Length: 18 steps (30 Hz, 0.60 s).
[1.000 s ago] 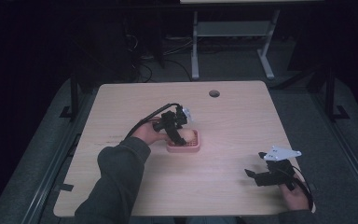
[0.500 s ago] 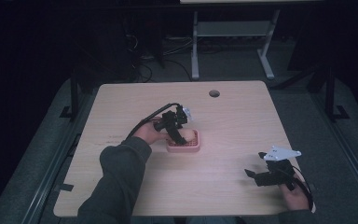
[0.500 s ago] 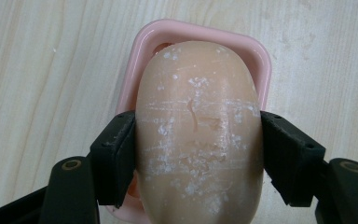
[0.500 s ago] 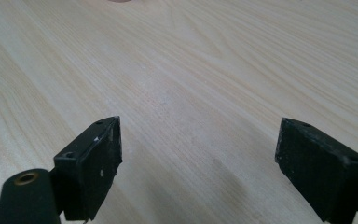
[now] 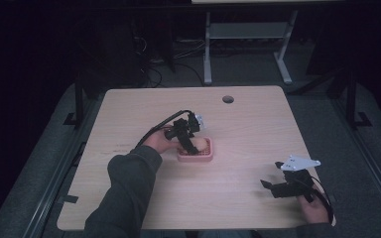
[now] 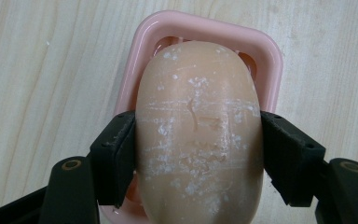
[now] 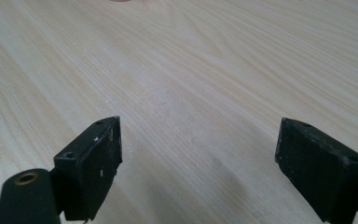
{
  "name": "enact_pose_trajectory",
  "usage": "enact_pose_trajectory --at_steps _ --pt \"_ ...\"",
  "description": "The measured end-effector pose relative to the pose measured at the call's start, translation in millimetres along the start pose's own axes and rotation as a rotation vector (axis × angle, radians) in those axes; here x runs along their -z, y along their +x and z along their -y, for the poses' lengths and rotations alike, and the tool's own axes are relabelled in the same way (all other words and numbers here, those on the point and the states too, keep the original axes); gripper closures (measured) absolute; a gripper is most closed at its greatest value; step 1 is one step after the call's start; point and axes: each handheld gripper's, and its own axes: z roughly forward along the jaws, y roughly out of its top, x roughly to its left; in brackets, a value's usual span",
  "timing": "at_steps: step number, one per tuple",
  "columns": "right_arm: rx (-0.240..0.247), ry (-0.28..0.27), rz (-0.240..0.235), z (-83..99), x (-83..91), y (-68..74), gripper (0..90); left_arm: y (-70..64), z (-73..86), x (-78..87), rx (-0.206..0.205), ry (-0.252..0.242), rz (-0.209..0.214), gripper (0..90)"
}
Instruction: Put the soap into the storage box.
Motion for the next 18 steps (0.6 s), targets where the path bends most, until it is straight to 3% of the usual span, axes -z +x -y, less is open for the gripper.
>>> enact_pose_trajectory --at_steps 18 --pt "0.000 0.001 -0.002 0.2 -0.3 -0.1 14.1 1.1 -0.8 -4.4 0.003 0.006 0.003 32.2"
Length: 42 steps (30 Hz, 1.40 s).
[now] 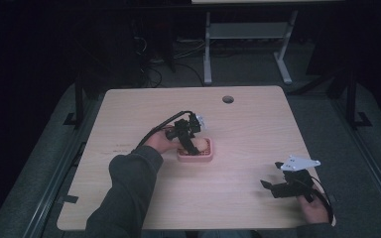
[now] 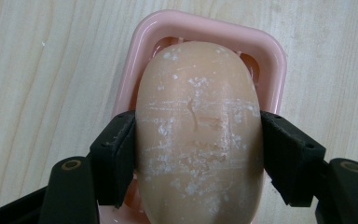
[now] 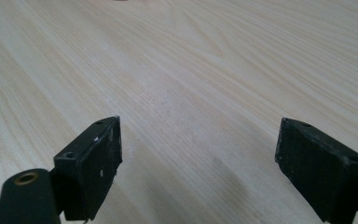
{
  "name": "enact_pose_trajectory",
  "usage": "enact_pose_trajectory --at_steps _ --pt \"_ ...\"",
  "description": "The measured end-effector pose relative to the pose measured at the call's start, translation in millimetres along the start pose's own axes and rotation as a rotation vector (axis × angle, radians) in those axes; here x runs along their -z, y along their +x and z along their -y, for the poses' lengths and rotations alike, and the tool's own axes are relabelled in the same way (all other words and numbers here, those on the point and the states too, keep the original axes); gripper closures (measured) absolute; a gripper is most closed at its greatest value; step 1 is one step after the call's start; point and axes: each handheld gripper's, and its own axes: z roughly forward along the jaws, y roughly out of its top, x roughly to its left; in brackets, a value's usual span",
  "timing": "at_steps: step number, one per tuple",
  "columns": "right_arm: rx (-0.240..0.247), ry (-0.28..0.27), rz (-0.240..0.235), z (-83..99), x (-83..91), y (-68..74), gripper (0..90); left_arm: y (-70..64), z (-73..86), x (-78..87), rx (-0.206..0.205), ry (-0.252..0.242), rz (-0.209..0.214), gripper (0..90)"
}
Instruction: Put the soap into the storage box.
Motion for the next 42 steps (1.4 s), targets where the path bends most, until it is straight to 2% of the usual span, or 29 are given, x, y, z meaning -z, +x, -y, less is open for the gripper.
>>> enact_pose_trajectory --at_steps 35,42 --pt "0.003 0.000 -0.002 -0.3 -0.3 0.3 14.1 0.1 0.2 -2.2 -0.004 0.018 -0.012 31.8" --pt "0.001 0.001 -0.004 -0.8 -0.7 0.8 14.1 -1.8 0.0 3.9 -0.005 0.003 -0.014 28.2"
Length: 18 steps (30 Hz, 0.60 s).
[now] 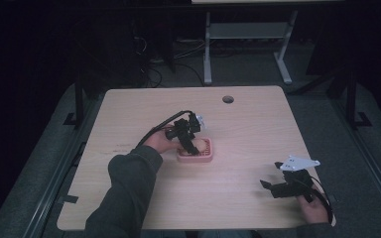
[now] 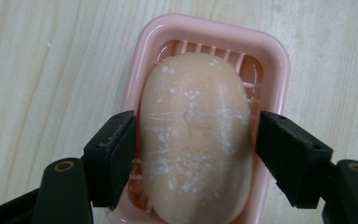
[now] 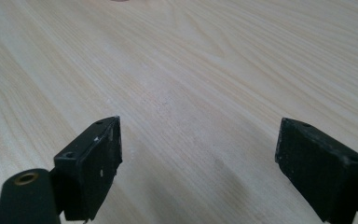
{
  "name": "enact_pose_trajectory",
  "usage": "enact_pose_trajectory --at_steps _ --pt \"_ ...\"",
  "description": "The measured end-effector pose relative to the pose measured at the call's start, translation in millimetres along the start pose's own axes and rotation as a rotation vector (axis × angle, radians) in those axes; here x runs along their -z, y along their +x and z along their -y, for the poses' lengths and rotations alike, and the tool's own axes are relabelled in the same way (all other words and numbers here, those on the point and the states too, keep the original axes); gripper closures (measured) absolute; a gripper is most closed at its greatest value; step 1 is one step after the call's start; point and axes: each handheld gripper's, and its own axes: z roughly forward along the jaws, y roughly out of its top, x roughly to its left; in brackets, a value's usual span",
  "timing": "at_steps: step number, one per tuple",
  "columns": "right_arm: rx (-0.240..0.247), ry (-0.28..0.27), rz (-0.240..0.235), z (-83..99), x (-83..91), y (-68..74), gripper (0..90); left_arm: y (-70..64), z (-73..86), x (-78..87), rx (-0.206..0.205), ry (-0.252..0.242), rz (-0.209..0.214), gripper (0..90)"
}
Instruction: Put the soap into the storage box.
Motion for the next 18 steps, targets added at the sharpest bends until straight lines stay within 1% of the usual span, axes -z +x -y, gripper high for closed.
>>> enact_pose_trajectory --at_steps 4,6,9,10,12,18 --pt "0.002 -0.001 0.000 -0.2 -0.3 0.1 14.1 -2.6 0.7 2.5 -0.005 0.006 0.001 27.0" --pt "0.003 -0.001 0.002 -0.3 -0.4 0.1 14.1 -4.6 0.6 4.8 -0.002 0.000 0.001 26.6" --pt "0.001 -0.001 0.002 -0.2 -0.1 0.3 14.1 -7.3 0.6 10.2 -0.011 -0.011 -0.003 26.6" --pt "0.000 -0.001 0.004 -0.2 0.0 0.4 14.1 -8.8 0.7 11.7 -0.006 -0.015 -0.004 26.6" --pt "0.003 -0.001 0.003 -0.3 -0.2 -0.1 14.2 -10.4 1.2 14.7 -0.014 -0.021 -0.011 26.5" --pt "0.005 -0.006 0.007 -0.5 -0.4 0.4 14.1 -13.2 8.8 20.0 0.002 -0.038 -0.012 26.5"
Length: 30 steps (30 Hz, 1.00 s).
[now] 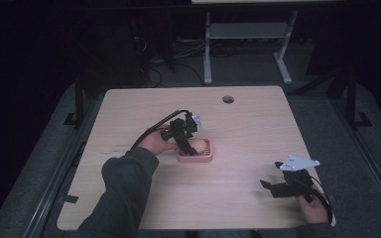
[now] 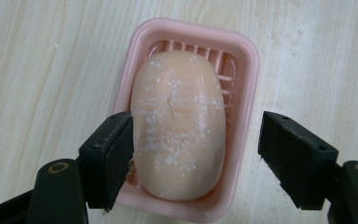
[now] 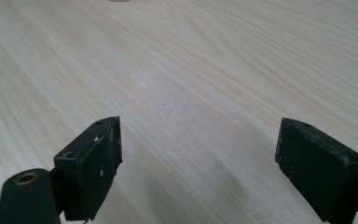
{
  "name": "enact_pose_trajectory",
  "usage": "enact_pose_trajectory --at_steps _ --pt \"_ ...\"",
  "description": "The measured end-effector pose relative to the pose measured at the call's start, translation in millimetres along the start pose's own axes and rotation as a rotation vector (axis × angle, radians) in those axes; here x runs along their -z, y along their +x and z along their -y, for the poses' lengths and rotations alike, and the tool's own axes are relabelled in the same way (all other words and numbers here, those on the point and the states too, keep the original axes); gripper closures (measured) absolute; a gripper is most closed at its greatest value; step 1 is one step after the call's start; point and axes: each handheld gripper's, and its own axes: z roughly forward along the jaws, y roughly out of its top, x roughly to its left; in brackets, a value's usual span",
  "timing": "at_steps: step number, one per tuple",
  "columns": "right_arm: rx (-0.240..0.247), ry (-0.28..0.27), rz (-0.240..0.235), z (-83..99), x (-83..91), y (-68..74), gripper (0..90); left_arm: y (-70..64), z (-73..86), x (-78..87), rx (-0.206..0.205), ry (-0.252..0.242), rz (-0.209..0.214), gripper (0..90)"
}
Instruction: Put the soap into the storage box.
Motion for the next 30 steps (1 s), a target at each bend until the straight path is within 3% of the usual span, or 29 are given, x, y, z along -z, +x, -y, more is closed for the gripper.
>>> enact_pose_trajectory --at_steps 16,30 --pt "-0.013 0.004 0.014 0.3 -0.8 -1.8 14.1 -9.4 20.4 10.1 0.022 -0.035 -0.010 26.1" --pt "-0.015 0.010 0.017 0.3 -1.7 -2.8 14.1 -19.1 29.5 10.8 0.028 -0.024 -0.003 25.2"
